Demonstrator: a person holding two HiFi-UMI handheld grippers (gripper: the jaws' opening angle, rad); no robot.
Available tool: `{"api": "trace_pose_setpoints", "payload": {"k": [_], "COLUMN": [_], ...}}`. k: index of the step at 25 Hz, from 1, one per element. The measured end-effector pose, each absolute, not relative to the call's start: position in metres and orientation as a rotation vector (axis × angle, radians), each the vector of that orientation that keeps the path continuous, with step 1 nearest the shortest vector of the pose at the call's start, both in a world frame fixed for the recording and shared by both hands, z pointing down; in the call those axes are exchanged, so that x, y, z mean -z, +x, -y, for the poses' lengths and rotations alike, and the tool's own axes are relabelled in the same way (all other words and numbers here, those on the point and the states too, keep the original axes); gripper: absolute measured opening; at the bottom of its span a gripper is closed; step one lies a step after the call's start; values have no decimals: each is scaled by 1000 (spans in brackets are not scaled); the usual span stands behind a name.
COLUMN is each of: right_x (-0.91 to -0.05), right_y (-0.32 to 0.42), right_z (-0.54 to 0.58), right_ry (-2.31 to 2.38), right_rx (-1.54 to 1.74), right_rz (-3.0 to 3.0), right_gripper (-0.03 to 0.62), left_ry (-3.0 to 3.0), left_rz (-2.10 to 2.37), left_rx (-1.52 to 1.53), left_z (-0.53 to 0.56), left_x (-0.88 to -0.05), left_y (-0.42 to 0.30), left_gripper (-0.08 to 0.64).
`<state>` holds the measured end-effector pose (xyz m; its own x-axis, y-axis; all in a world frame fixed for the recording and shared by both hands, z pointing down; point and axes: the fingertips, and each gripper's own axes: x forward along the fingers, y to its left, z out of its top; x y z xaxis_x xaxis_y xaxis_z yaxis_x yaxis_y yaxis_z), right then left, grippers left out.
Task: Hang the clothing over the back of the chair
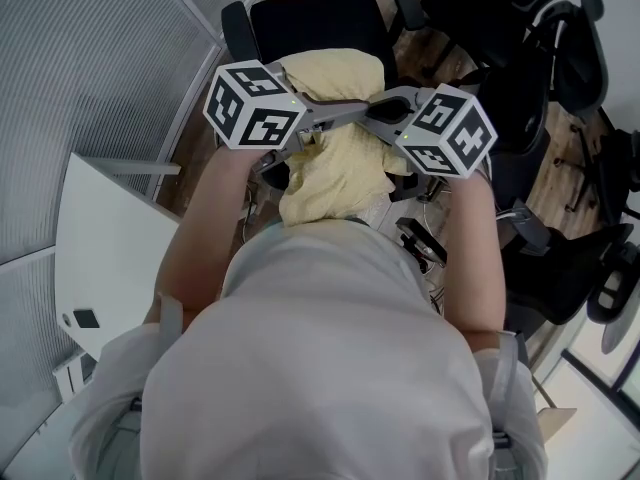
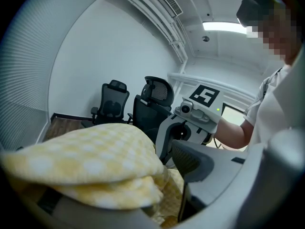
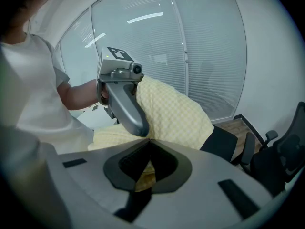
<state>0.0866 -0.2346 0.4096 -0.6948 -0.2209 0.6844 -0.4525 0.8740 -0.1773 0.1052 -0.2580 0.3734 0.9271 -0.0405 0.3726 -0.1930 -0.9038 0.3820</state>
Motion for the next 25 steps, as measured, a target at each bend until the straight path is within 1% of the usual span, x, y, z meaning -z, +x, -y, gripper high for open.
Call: {"api": "trace_pose_setpoints", "payload": {"k": [3,7,25], "right_x": [-410,-410,-411], "right_y": [87,87,86], "right_z": [235,235,236], "right_ry": [483,483,487], "right_rx": [-439,-439,-439], "right_rz": [2350,2349,2344], "right_gripper": [21,21,21], "left_ry": [2672,2673,2673], "left_rz": [182,202,211], "left_rx": [-510,-501,-518], "left_z": [254,252,240], "left_x": [-371,-368,-358], "left_y": [100,92,64], "left_gripper": [250,258,259]}}
